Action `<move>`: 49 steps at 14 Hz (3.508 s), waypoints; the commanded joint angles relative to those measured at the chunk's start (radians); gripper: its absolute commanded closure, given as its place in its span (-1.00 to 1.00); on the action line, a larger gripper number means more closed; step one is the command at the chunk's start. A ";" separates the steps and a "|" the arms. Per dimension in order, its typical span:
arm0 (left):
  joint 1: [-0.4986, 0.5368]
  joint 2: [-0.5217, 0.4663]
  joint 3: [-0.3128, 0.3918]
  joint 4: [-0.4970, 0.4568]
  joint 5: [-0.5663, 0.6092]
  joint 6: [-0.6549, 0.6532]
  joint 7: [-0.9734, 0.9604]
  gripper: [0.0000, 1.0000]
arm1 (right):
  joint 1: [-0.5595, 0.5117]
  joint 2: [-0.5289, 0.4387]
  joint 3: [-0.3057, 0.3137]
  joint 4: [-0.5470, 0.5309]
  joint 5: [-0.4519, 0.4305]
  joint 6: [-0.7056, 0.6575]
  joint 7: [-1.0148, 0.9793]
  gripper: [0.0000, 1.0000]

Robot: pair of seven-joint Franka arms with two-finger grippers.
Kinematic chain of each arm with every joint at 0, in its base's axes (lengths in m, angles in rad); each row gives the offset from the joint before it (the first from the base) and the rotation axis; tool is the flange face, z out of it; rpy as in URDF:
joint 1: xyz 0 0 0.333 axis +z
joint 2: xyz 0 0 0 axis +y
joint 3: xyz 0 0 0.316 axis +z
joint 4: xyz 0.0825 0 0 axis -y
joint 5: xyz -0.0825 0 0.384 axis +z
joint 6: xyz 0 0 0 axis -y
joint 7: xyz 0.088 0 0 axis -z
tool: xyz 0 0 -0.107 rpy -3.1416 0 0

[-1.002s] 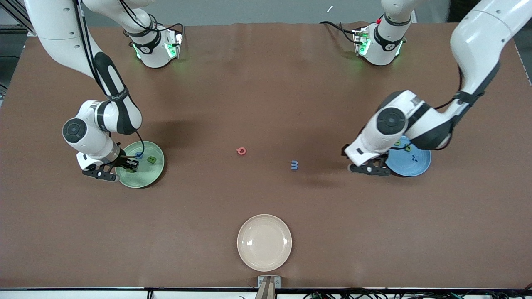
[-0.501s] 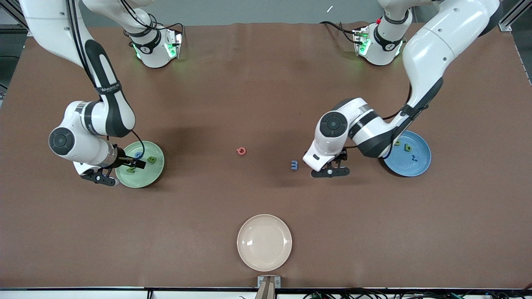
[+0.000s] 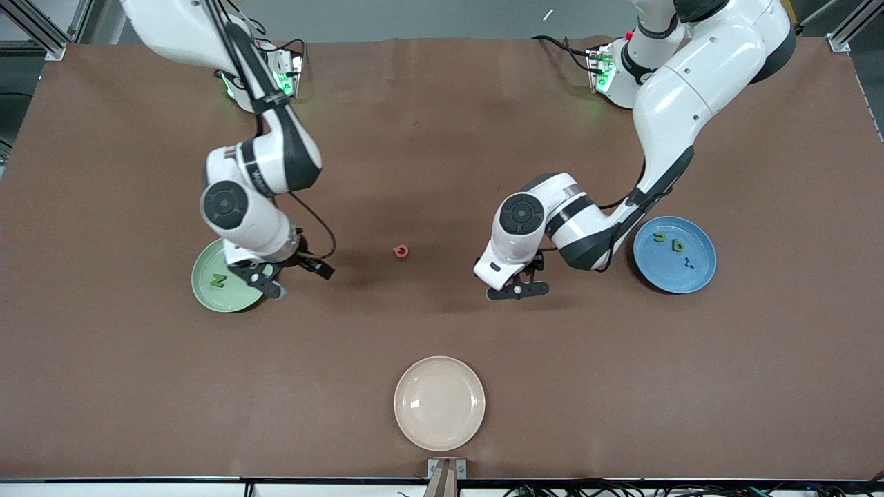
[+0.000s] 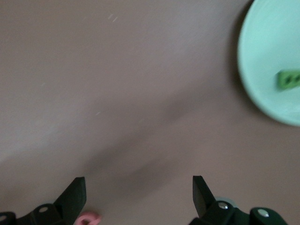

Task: Sort upper and lower case letters into plates
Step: 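Grasp the E with the left gripper while the right gripper grasps the Q, then put the E in the blue plate while the right gripper drops the Q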

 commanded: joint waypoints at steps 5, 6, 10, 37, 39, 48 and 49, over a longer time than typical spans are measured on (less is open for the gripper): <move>-0.048 0.046 0.041 0.030 -0.011 0.061 0.013 -0.86 | 0.209 0.170 -0.014 0.051 0.041 0.169 0.350 -1.00; -0.048 0.046 0.039 0.030 -0.009 0.061 0.014 -0.73 | 0.217 0.188 -0.014 0.067 0.041 0.166 0.430 -1.00; -0.048 0.057 0.041 0.030 -0.006 0.061 0.034 -0.37 | 0.237 0.227 -0.014 0.079 0.041 0.169 0.604 -1.00; 0.601 -0.049 -0.359 -0.262 0.104 -0.171 0.436 0.97 | 0.269 0.274 0.003 0.104 0.071 0.183 0.687 0.77; 0.711 -0.049 -0.378 -0.322 0.158 -0.171 0.505 0.97 | 0.263 0.270 0.002 0.108 0.078 0.170 0.679 1.00; 1.006 -0.040 -0.386 -0.428 0.284 -0.157 0.787 0.97 | 0.073 0.114 -0.053 0.090 0.067 -0.052 0.229 1.00; 1.017 -0.040 -0.386 -0.428 0.284 -0.157 0.804 0.97 | 0.056 0.080 -0.070 0.055 0.067 -0.052 0.161 1.00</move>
